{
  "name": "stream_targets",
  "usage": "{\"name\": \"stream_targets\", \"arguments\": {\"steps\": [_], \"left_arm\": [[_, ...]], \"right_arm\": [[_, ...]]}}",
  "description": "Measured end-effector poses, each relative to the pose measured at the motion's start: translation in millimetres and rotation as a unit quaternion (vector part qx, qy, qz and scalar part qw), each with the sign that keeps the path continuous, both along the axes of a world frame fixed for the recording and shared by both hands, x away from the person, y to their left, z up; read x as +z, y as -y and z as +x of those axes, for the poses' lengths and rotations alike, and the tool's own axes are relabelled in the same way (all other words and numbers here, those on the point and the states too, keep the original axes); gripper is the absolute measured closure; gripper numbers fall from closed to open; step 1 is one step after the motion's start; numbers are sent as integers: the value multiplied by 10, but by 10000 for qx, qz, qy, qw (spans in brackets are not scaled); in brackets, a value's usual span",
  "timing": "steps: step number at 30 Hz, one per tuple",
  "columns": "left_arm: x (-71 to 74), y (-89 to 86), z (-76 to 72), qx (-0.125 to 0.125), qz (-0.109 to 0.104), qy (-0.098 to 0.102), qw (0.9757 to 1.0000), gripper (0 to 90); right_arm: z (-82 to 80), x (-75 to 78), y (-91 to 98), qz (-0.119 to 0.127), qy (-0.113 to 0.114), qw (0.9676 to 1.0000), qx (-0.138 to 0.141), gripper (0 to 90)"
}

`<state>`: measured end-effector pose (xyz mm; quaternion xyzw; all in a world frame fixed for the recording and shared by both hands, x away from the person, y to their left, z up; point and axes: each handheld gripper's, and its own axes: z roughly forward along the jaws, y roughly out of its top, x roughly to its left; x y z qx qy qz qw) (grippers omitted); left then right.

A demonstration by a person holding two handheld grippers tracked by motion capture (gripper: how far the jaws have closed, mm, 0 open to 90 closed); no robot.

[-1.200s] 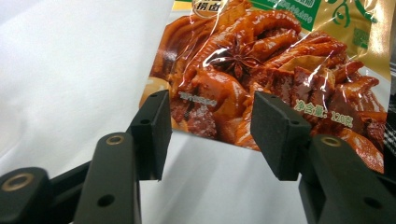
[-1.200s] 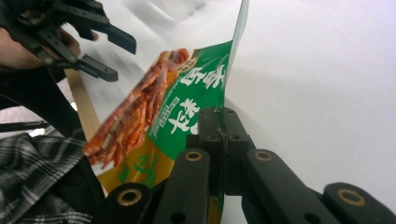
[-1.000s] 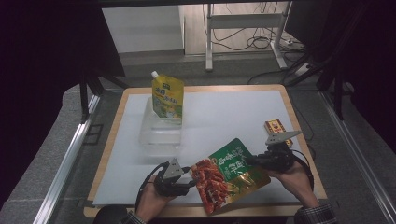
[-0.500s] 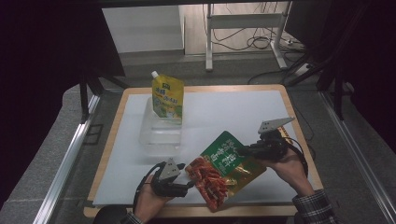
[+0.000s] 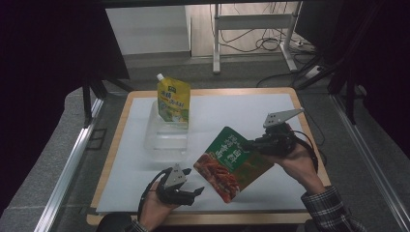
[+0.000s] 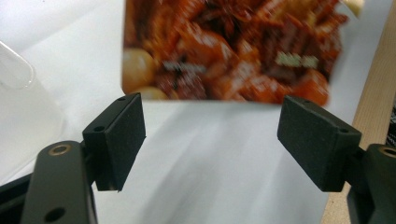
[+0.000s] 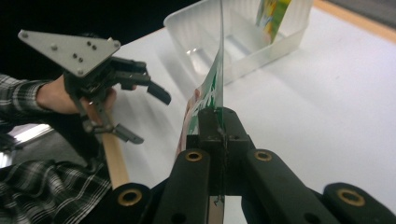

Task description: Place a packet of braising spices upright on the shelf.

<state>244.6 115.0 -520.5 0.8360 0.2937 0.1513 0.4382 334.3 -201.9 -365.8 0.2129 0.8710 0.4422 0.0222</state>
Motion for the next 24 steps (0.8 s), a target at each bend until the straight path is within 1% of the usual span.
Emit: {"name": "stream_targets", "arguments": {"steps": [4, 9, 13, 15, 17, 19, 21, 24], "left_arm": [[-4, -7, -4, 3, 28, 38, 10000, 213], [2, -21, -21, 28, 15, 75, 10000, 196], [13, -36, -53, 151, 23, 141, 9998, 173], [22, -47, -60, 180, -31, 151, 9997, 157], [26, -55, -66, 209, -88, 137, 9997, 137], [27, -59, -72, 276, -100, 130, 9995, 128], [28, -64, -75, 323, -112, 89, 9994, 97], [23, -63, -87, 363, -53, 90, 9993, 75]], "right_arm": [[24, 94, -42, -46, 152, 9999, -45, 895], [80, 191, -88, -98, 324, 9994, -84, 896], [134, 258, -122, -191, 472, 9986, -147, 895], [173, 280, -133, -198, 525, 9983, -159, 895], [227, 304, -145, -186, 570, 9980, -203, 895], [243, 314, -147, -185, 575, 9979, -236, 895], [272, 330, -149, -151, 601, 9977, -272, 895], [323, 358, -143, -109, 616, 9976, -307, 895]]}}
